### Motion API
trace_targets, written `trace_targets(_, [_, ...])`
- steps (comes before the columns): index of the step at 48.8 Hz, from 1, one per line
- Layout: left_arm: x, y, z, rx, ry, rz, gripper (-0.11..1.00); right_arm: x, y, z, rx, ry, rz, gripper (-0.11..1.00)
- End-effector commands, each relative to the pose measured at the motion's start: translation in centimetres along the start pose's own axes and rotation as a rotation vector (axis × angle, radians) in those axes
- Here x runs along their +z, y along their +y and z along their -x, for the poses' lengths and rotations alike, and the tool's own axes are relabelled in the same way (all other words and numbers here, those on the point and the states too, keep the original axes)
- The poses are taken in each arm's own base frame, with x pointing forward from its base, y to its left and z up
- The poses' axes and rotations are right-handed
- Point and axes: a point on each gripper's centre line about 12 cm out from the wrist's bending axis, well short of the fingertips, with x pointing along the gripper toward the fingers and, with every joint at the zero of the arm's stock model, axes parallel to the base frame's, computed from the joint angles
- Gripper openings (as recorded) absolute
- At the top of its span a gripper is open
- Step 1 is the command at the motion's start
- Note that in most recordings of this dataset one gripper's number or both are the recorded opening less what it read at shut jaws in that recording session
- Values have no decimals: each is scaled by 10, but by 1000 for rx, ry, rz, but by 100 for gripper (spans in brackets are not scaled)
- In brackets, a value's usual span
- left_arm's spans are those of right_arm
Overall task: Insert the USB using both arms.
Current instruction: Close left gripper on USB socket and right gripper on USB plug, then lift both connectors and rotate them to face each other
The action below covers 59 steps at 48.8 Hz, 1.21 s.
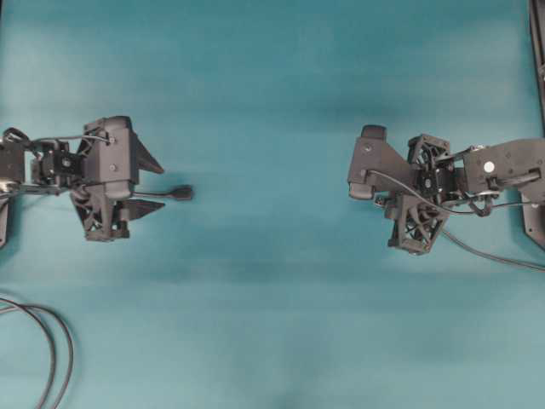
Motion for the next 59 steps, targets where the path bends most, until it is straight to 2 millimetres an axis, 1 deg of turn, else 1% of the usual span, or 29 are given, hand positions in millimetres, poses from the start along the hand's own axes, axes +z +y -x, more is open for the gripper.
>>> trace_targets(1, [10, 2, -2, 5, -29, -4, 87, -4, 7, -10, 8, 15, 22, 28])
trace_targets(11, [6, 1, -9, 2, -1, -7, 87, -4, 9, -10, 11, 14, 28, 27])
trace_targets(22, [9, 2, -14, 2, 3, -5, 87, -5, 12, -10, 13, 18, 44, 27])
trace_targets(42, [5, 1, -30, -1, 48, -2, 86, -5, 12, -10, 14, 15, 42, 27])
trace_targets(52, [3, 1, -32, -2, 60, 9, 85, -5, 12, -10, 13, 18, 44, 27])
trace_targets(59, [7, 1, -34, -1, 55, 12, 85, -6, 12, -10, 13, 18, 44, 27])
